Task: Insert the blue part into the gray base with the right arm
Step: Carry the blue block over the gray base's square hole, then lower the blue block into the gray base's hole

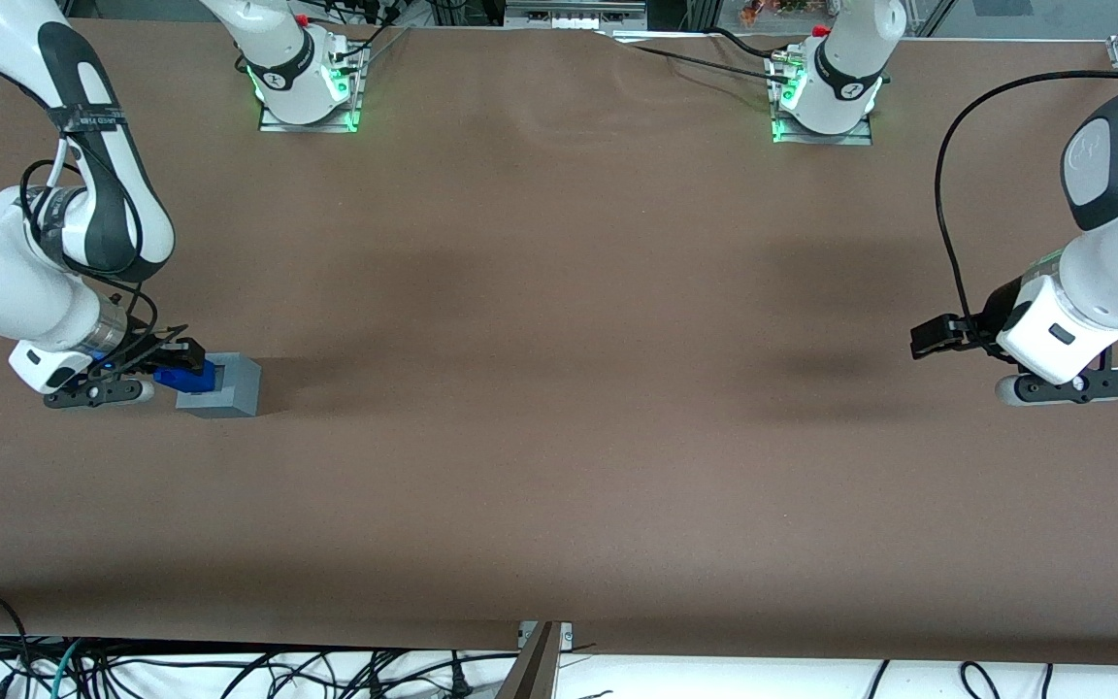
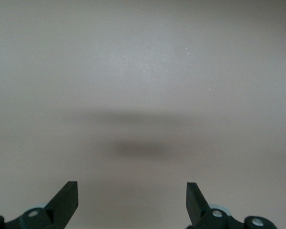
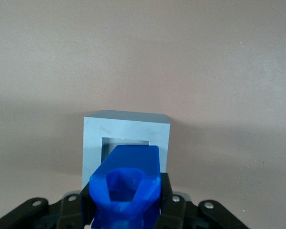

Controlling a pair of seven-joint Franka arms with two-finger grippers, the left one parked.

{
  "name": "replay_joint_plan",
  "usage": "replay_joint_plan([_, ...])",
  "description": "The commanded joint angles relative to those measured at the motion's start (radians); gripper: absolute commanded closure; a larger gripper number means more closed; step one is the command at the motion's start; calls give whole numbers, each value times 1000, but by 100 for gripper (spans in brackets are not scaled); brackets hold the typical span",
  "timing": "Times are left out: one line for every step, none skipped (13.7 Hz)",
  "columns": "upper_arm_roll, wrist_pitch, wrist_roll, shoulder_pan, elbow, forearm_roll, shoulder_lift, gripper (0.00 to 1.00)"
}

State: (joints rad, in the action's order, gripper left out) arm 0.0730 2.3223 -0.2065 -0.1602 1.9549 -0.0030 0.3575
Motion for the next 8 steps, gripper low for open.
replay_joint_plan([13, -15, 2, -10, -5, 8, 3, 72])
replay_joint_plan([14, -14, 2, -10, -5, 9, 3, 72])
replay_joint_plan([16, -14, 4, -9, -4, 9, 5, 72])
replay_joint_plan([16, -12, 4, -7, -4, 9, 5, 72])
replay_joint_plan([17, -12, 12, -7, -4, 9, 5, 72])
replay_joint_plan([21, -14, 16, -5, -4, 9, 5, 72])
replay_joint_plan([22, -12, 18, -4, -4, 9, 5, 72])
replay_joint_plan([22, -12, 25, -2, -2, 9, 5, 72])
